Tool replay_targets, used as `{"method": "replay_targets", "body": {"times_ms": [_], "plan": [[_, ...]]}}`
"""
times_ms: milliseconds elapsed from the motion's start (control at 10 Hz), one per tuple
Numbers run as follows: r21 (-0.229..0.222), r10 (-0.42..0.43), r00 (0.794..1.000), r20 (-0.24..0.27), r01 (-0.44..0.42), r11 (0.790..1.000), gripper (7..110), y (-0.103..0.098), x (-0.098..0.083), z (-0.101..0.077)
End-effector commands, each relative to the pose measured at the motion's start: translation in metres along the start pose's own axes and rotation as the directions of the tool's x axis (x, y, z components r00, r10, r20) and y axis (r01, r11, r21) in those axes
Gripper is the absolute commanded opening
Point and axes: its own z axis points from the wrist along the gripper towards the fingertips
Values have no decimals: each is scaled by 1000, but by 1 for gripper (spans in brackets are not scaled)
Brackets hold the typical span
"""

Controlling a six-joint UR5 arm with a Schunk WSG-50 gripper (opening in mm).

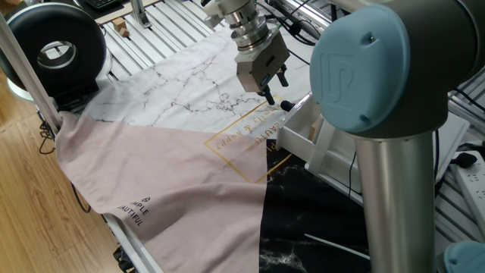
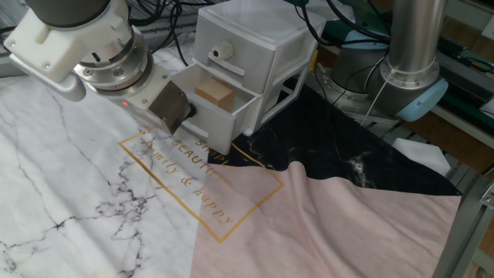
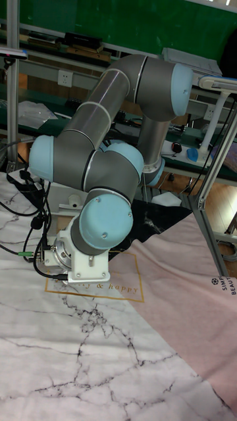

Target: Put things in the drawer

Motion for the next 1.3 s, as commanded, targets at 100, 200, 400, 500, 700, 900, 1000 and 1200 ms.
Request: {"method": "replay_targets", "body": {"times_ms": [100, 200, 400, 500, 700, 900, 1000, 1200], "plan": [[-23, -2, 998, -56, 1, 1000, 66, 0, 20, 5], [-20, 4, 998, -59, -5, 1000, 66, -1, 22, 6], [-19, 5, 998, -69, -6, 1000, 66, -1, 31, 4], [-23, 4, 997, -73, -6, 1000, 66, 1, 37, 1], [-29, -4, 997, -79, 1, 1000, 66, 2, 43, 1], [-37, -13, 997, -81, 10, 999, 66, 3, 46, 6], [-39, -21, 997, -78, 18, 999, 66, 2, 47, 9], [-44, -35, 995, -91, 32, 999, 66, 2, 57, 14]]}}
